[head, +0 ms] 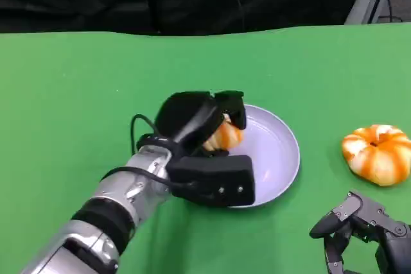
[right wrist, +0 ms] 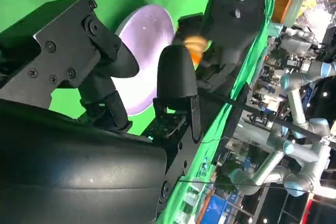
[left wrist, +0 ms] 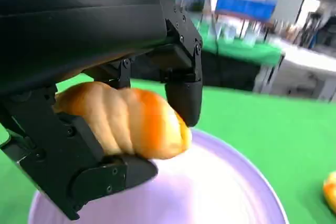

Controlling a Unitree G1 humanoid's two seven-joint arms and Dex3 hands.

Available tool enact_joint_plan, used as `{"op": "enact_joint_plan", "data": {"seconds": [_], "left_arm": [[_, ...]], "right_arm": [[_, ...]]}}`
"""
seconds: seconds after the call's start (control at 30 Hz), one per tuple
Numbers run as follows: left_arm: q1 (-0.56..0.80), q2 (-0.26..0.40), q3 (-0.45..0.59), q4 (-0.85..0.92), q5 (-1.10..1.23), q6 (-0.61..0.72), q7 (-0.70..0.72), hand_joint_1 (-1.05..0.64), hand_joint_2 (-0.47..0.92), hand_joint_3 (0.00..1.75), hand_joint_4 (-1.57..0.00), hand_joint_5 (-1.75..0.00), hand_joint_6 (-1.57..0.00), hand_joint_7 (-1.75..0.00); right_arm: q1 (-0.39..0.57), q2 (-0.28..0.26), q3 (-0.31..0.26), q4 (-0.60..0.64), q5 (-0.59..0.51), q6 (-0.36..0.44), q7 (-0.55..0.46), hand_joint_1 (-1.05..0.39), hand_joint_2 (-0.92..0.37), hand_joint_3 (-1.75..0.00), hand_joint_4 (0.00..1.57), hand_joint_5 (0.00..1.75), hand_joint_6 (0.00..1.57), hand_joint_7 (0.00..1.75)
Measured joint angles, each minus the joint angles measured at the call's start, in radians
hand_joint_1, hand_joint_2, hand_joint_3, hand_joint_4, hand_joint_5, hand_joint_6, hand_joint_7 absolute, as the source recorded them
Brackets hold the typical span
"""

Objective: Grasp the bread from the table and place it into the plate.

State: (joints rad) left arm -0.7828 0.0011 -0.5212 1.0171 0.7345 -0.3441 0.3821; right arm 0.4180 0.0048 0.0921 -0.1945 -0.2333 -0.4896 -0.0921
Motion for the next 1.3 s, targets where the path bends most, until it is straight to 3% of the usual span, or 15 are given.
{"op": "enact_joint_plan", "data": {"seconds": [0.07, 0.17, 0.27, 0.47, 0.7, 1.07, 1.13, 1.2, 1.3], "left_arm": [[-0.001, -0.003, -0.003, -0.004, -0.009, 0.002, -0.074, -0.57, 0.91, 0.23, -0.37, -0.59, -0.40, -0.07], [-0.002, -0.002, -0.012, -0.019, -0.025, 0.009, -0.194, -0.81, 0.92, 0.36, -0.07, -0.34, -0.15, -0.01], [-0.002, 0.004, -0.028, -0.052, -0.030, 0.043, -0.302, -0.94, 0.92, 0.48, -0.01, -0.07, -0.02, 0.00], [-0.002, 0.029, -0.036, -0.118, -0.032, 0.085, -0.417, -1.04, 0.92, 0.56, 0.00, 0.00, 0.00, 0.00], [0.026, 0.080, -0.030, -0.210, -0.046, 0.077, -0.448, -0.96, 0.92, 0.52, -0.03, -0.02, -0.05, -0.02], [0.282, 0.172, 0.171, -0.565, -0.345, 0.078, -0.583, -0.58, 0.92, 0.28, -0.44, -0.33, -0.32, -0.13], [0.347, 0.174, 0.213, -0.638, -0.405, 0.086, -0.591, -0.46, 0.92, 0.20, -0.46, -0.69, -0.52, -0.17], [0.424, 0.165, 0.266, -0.718, -0.499, 0.103, -0.600, -0.41, 0.92, 0.18, -0.47, -0.83, -0.60, -0.19], [0.512, 0.154, 0.315, -0.803, -0.568, 0.121, -0.599, -0.32, 0.92, 0.16, -0.61, -0.95, -0.74, -0.28]], "right_arm": [[0.000, 0.000, 0.000, 0.000, 0.000, 0.001, 0.000, 0.10, -0.39, -1.31, 0.81, 1.70, 0.75, 1.33], [0.001, 0.000, 0.000, 0.000, 0.000, 0.004, 0.000, 0.11, -0.39, -1.31, 0.81, 1.70, 0.75, 1.33], [0.001, 0.000, 0.001, -0.002, 0.000, 0.006, 0.000, 0.11, -0.39, -1.31, 0.81, 1.70, 0.75, 1.33], [0.000, 0.000, 0.001, -0.009, 0.000, 0.007, 0.000, 0.12, -0.39, -1.31, 0.81, 1.70, 0.76, 1.33], [-0.002, 0.000, -0.001, -0.010, 0.000, 0.007, 0.000, 0.12, -0.38, -1.32, 0.83, 1.69, 0.76, 1.33], [-0.009, -0.001, 0.000, -0.010, 0.002, 0.007, 0.002, 0.11, -0.39, -1.32, 0.82, 1.69, 0.76, 1.33], [-0.009, -0.001, 0.001, -0.010, 0.000, 0.007, 0.002, 0.12, -0.39, -1.32, 0.81, 1.69, 0.75, 1.33], [-0.006, -0.001, 0.000, -0.010, 0.000, 0.006, 0.002, 0.12, -0.39, -1.32, 0.81, 1.69, 0.75, 1.33], [-0.005, -0.001, 0.002, -0.010, 0.000, 0.006, 0.002, 0.11, -0.39, -1.32, 0.82, 1.69, 0.75, 1.34]]}}
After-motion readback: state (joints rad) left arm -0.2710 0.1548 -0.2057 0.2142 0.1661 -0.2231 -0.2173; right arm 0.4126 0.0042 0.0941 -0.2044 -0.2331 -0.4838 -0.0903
